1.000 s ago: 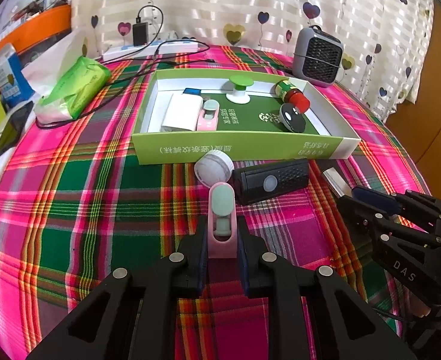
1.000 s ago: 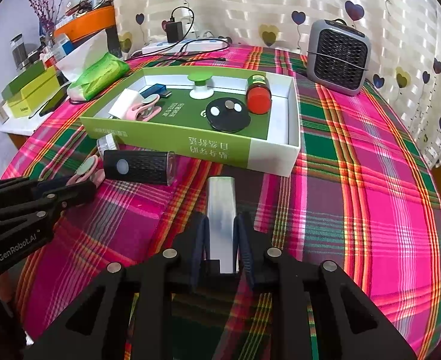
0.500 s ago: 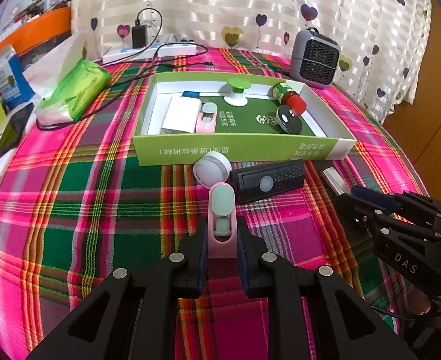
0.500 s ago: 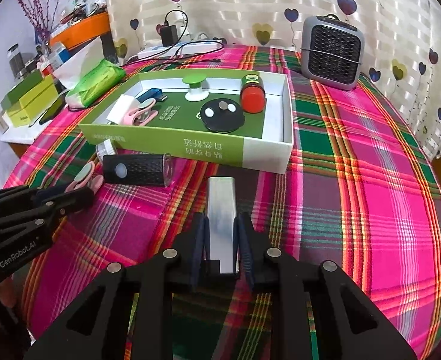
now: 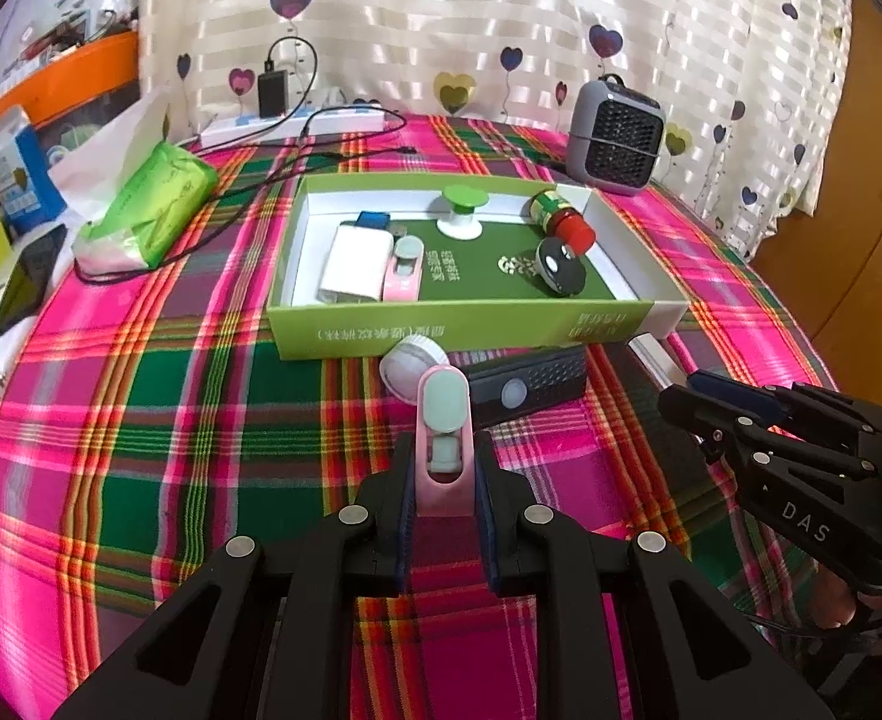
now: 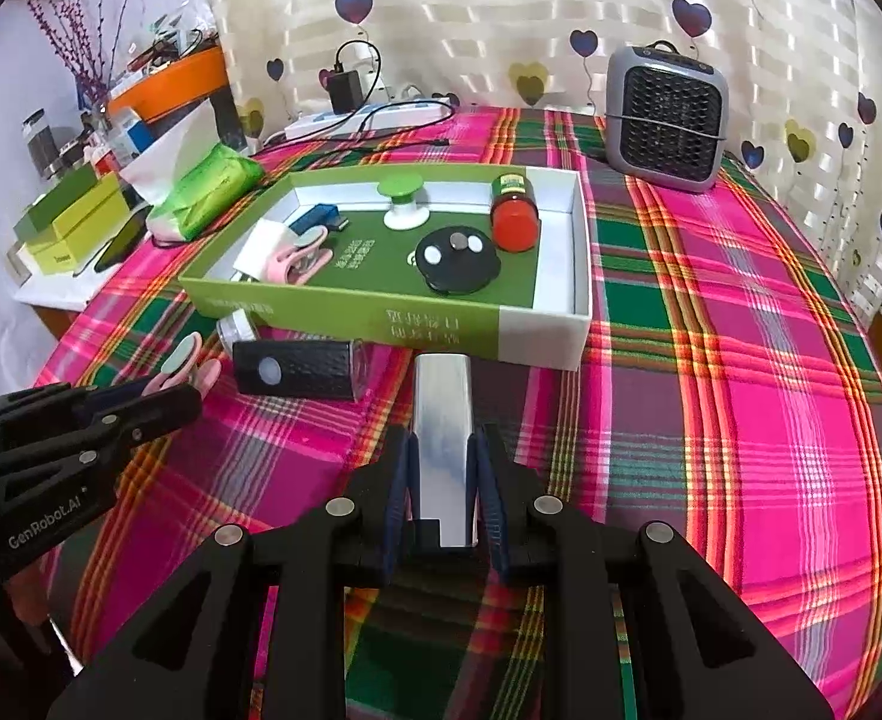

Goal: Organize rigid objects
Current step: 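Carry the silver-white stick with the right gripper while the left gripper carries the pink clip into the box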

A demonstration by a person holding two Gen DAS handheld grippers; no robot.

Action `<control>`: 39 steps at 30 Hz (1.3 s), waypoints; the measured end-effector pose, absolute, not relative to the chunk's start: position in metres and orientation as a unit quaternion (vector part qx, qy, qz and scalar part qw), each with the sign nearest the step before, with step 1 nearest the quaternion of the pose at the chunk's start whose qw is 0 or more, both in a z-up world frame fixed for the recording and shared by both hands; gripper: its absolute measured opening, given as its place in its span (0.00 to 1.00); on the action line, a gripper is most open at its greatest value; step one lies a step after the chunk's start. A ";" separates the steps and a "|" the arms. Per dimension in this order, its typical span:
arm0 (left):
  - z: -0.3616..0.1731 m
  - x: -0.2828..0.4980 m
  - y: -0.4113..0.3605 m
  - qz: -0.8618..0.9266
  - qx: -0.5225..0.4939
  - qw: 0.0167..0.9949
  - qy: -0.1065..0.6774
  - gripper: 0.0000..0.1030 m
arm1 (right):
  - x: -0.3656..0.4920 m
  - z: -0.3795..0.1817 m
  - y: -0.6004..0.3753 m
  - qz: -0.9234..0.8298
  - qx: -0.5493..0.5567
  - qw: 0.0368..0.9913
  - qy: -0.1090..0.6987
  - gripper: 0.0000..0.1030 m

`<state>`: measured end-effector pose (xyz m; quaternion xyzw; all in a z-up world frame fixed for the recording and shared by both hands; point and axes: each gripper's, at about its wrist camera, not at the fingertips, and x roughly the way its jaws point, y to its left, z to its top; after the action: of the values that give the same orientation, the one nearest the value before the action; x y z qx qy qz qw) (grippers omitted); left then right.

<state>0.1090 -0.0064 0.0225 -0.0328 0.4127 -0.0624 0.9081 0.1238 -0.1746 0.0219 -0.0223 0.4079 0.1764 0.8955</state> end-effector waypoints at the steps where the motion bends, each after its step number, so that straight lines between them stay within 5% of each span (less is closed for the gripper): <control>1: 0.025 0.109 -0.007 -0.063 -0.033 0.909 0.411 0.16 | 0.124 0.024 -0.175 0.176 -0.021 0.896 0.406 0.23; 39: 0.038 0.204 -0.020 -0.126 -0.055 0.899 0.415 0.16 | 0.208 0.039 -0.176 0.159 0.002 0.891 0.425 0.23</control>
<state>0.2036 -0.0200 0.0376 -0.0550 0.4153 -0.1256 0.8993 0.2083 -0.1763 0.0392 0.0017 0.4252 0.1593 0.8910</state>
